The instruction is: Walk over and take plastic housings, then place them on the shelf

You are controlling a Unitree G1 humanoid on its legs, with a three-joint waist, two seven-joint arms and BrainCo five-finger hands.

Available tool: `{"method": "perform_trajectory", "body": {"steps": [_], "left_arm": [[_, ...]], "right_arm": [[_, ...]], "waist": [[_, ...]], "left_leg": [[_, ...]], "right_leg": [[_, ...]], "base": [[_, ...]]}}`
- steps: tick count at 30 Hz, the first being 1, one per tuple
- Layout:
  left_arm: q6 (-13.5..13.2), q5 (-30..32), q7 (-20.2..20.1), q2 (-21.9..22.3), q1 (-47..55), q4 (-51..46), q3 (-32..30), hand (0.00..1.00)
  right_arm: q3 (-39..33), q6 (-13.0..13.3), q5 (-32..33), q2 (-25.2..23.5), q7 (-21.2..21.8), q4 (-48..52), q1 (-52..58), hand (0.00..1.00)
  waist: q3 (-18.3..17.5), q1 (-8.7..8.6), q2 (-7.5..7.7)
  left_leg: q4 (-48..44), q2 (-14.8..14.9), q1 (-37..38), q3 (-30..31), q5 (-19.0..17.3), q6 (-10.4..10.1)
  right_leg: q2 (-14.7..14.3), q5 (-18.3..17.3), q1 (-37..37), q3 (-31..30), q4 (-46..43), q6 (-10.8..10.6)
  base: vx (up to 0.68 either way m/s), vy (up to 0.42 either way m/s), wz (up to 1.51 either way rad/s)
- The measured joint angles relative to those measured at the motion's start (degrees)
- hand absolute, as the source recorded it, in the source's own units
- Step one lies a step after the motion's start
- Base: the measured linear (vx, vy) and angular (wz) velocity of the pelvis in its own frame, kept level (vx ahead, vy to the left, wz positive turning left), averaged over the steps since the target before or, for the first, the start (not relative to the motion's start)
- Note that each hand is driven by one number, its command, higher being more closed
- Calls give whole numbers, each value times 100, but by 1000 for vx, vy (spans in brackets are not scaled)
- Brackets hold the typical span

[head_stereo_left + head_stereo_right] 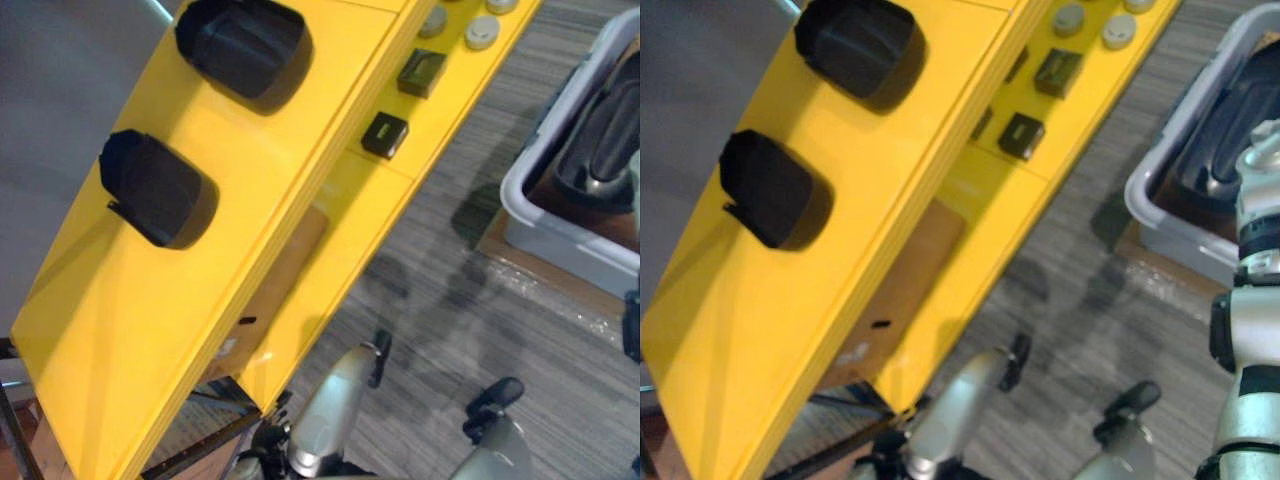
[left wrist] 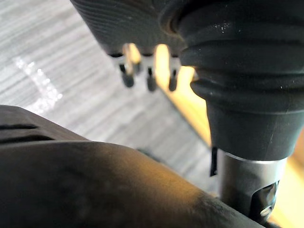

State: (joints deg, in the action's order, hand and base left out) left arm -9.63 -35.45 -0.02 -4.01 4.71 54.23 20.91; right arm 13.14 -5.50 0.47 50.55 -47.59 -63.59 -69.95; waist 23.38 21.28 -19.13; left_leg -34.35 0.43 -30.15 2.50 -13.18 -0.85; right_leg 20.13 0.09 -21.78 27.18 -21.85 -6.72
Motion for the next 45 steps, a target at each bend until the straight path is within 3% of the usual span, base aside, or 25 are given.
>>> {"method": "perform_trajectory", "body": {"steps": [12, 16, 17, 25, 29, 34, 40, 45], "left_arm": [[-32, -4, -59, 0, -10, 56, 9, 0], [-41, -13, -93, 0, -19, 54, 14, 0], [-43, -14, -95, 0, -24, 48, 21, 0], [-39, -51, -96, -3, -29, 33, 55, 0], [-98, -45, -88, -2, -30, 25, 72, 0], [-254, -46, -5, -26, -30, -60, 181, 0], [-249, 130, 233, -285, -6, -659, 230, 0], [-241, 211, 419, -408, 160, -924, 225, 0]], "right_arm": [[-182, -1150, 564, -33, 612, -522, 221, 0], [-276, -1492, 603, 7, 990, -608, 323, 0], [-274, -1533, 605, 70, 1138, -605, 334, 100], [-161, -1901, 254, 616, 2126, -475, 449, 100], [-175, -2080, -170, 733, 2250, -478, 438, 100], [-166, -2499, -986, 788, 2404, -538, 401, 100], [-308, -2580, -1605, 785, 2769, -856, 501, 100], [-419, -2389, -1714, 749, 2768, -1005, 643, 100]], "waist": [[-9, 42, -13], [-16, 97, -21], [-17, 135, -23], [-18, 187, -42], [-24, 254, -49], [-29, 306, -38], [-26, 261, -33], [15, 18, 20]], "left_leg": [[-24, -130, -142, 54, -6, 8], [-67, -139, -196, 47, -8, 9], [-76, -140, -200, 53, -18, 9], [-162, -135, -324, 127, -99, 18], [-119, -116, -311, 126, -96, 15], [-113, -115, -281, 147, -91, 10], [-121, -116, -120, 155, -92, 10], [-176, -90, -92, 181, -99, 10]], "right_leg": [[153, -155, -141, 82, -172, -9], [183, -187, -221, 83, -255, -14], [190, -222, -229, 88, -257, 11], [214, -283, -263, 155, -313, -12], [177, -261, -249, 172, -238, -44], [176, -253, -198, 235, -213, -56], [125, -256, 31, 282, -135, -46], [65, -206, 203, 384, 5, -55]], "base": [[12, 21, 6], [0, 0, 0], [0, 0, 0], [-13, 13, 2], [21, 1, -1], [36, 8, 3], [-1, 5, 2], [-19, 18, 4]]}}
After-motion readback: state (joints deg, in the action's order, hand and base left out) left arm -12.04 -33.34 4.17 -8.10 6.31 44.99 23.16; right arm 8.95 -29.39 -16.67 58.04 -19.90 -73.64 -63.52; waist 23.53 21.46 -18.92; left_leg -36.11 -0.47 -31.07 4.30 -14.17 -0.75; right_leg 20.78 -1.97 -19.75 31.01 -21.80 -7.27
